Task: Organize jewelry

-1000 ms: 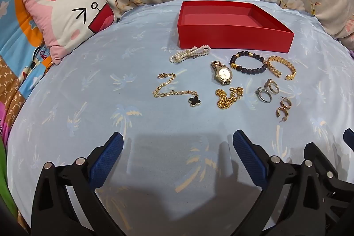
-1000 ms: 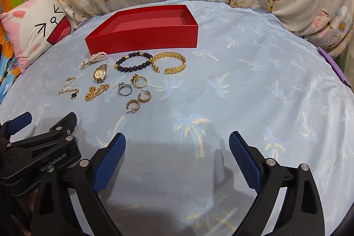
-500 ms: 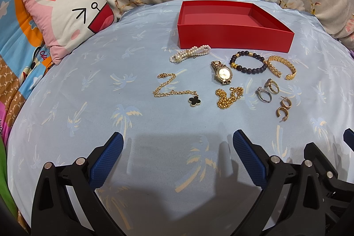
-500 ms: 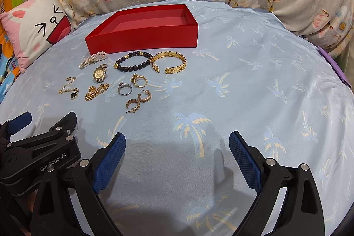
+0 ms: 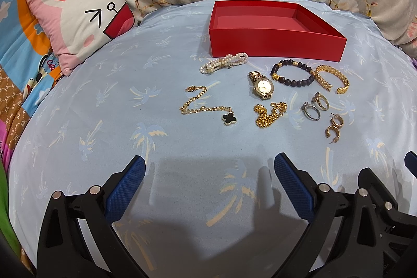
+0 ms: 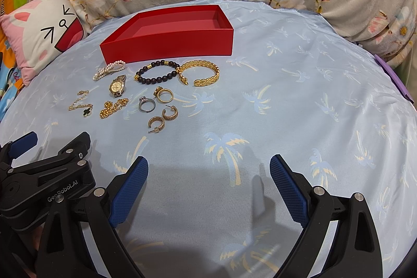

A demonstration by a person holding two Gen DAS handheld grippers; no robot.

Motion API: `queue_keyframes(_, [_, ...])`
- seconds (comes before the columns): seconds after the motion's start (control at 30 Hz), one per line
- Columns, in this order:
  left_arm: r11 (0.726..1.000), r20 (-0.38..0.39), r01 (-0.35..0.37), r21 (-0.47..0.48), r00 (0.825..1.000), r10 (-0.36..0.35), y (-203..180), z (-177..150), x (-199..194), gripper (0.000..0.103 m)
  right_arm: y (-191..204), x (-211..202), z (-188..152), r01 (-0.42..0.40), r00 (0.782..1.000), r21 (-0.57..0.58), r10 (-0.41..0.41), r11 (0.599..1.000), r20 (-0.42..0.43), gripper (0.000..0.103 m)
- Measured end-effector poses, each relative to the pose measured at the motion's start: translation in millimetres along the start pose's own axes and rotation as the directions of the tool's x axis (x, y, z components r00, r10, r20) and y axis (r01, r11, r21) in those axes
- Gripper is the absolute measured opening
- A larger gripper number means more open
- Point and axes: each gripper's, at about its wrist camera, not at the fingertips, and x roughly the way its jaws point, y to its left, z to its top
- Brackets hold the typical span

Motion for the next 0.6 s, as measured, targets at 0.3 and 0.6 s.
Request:
queue_keyframes(0.3, [1.0, -0.001, -0.001, 0.001, 1.0, 0.001, -0.2, -0.1, 0.1, 0.097, 0.1, 0.4, 0.3, 0.0, 1.0, 0.0, 0.0, 1.0, -0.001, 0.093])
queue_keyframes(0.6, [1.0, -0.007, 0.017, -0.007, 1.0, -0.017, 1.5, -1.4, 0.6, 0.097, 2.5, -2.1, 3.4, -0.007, 1.0, 0.001, 0.007, 1.0, -0.005, 0.093])
